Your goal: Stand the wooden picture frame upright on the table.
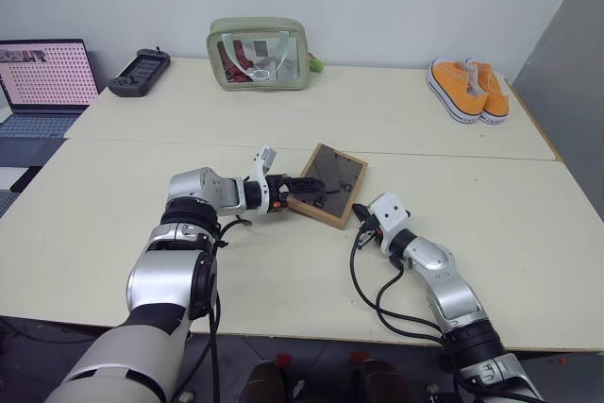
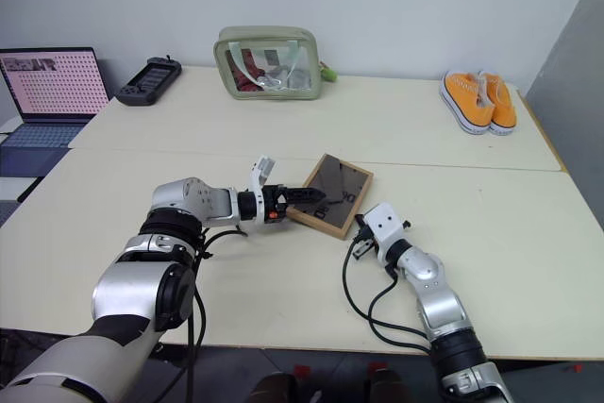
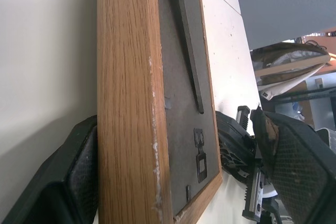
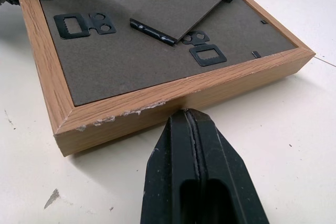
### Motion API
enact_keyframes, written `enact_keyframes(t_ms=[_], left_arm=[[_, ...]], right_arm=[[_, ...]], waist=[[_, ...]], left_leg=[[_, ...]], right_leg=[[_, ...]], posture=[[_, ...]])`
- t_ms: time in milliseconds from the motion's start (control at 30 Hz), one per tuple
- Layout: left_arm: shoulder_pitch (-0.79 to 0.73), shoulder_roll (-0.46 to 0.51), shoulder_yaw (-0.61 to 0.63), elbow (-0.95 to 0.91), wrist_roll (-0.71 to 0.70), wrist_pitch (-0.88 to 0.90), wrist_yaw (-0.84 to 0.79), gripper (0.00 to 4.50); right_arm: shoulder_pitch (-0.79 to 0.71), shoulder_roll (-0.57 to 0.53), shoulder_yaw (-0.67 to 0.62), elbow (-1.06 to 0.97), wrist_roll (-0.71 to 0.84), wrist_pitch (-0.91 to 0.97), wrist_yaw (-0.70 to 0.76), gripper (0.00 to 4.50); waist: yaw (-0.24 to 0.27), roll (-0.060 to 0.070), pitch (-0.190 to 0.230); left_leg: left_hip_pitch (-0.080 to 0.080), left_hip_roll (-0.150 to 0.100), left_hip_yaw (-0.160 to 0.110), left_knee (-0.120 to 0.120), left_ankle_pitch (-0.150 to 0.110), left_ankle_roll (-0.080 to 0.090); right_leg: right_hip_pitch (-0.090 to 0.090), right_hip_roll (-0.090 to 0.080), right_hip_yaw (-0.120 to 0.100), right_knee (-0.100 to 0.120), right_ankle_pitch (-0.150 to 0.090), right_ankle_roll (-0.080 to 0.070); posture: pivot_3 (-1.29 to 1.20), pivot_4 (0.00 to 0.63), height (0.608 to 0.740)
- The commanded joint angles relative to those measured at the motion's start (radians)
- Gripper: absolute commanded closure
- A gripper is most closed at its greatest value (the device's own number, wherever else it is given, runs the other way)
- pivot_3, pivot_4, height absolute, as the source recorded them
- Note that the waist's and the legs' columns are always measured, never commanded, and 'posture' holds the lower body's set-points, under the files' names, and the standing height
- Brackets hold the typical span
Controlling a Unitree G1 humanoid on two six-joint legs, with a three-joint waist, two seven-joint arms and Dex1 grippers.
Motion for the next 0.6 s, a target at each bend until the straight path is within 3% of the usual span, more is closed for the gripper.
enact_keyframes(t_ms=[33,433,500,600], left_arm=[[-0.025,0.012,0.031,0.004,-0.012,0.013,-0.003,0.63],[-0.033,0.004,0.087,-0.003,-0.039,0.052,-0.006,2.97],[-0.033,0.001,0.096,-0.003,-0.043,0.057,-0.003,3.21],[-0.034,-0.001,0.103,-0.003,-0.044,0.063,-0.003,3.21]], right_arm=[[0.004,-0.002,0.000,-0.002,0.012,0.004,0.008,4.50],[-0.009,0.003,0.002,-0.005,0.016,0.011,0.007,4.50],[-0.010,0.001,0.001,-0.005,0.016,0.012,0.007,4.50],[-0.012,-0.001,-0.002,-0.006,0.016,0.013,0.007,4.50]], waist=[[0.000,0.000,0.000],[-0.002,0.000,0.000],[-0.002,0.000,0.000],[-0.002,0.000,0.000]], left_leg=[[0.000,0.000,0.000,0.000,0.000,0.000],[0.000,0.000,0.000,0.000,0.000,0.000],[0.000,0.000,0.000,0.000,0.000,0.000],[0.000,0.000,0.000,0.000,0.000,0.000]], right_leg=[[0.000,0.000,0.000,0.000,0.000,0.000],[0.000,0.000,0.000,0.000,0.000,0.000],[0.000,0.000,0.000,0.000,0.000,0.000],[0.000,0.000,0.000,0.000,0.000,0.000]], posture=[[0.00,0.150,0.740],[0.00,0.150,0.740],[0.00,0.150,0.740],[0.00,0.150,0.740]])
